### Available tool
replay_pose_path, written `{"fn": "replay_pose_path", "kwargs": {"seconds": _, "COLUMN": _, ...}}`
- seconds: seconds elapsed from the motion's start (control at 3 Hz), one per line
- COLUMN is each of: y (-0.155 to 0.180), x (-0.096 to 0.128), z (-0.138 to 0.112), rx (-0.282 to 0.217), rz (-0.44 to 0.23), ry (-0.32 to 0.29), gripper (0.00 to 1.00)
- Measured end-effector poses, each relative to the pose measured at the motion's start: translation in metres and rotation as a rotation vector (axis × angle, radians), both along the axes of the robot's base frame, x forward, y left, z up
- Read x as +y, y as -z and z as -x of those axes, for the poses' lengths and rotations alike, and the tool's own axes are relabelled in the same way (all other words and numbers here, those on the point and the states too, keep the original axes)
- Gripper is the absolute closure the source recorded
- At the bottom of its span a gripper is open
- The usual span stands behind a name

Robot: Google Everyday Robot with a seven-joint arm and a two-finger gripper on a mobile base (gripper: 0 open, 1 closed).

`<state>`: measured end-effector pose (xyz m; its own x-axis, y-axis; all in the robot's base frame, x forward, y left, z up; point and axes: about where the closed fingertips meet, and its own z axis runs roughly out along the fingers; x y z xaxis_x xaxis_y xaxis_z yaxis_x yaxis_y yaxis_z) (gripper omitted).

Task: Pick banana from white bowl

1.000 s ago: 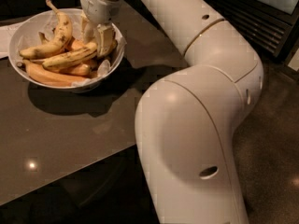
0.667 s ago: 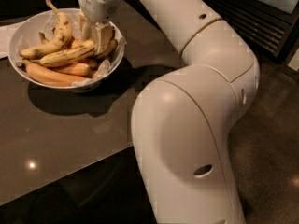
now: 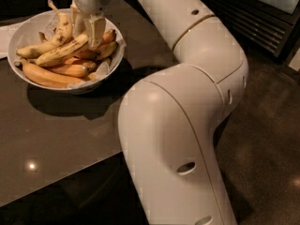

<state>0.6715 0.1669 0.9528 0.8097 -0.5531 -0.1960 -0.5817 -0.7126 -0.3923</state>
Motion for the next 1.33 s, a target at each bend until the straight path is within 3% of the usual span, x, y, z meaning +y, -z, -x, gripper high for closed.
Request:
{"fn": "replay_pose_path", "kwargs": {"seconds": 0.33, "y": -0.006, "x": -0.001, "z": 0.01, "rx": 0.017, "rz": -0.044, "ry": 0.032, "gripper": 1.0}}
{"fn": "replay_pose_path", "kwargs": {"seconds": 0.67, "y": -0.009, "x": -0.017, "z": 0.049, "rx": 0.073, "rz": -0.074, "ry": 0.11, "gripper": 1.0}}
{"fn": "replay_pose_path", "kwargs": {"seconds": 1.33, "y": -0.033, "x": -0.011, "z": 0.047, "rx": 0.035, "rz": -0.119, "ry": 0.108, "gripper": 1.0}}
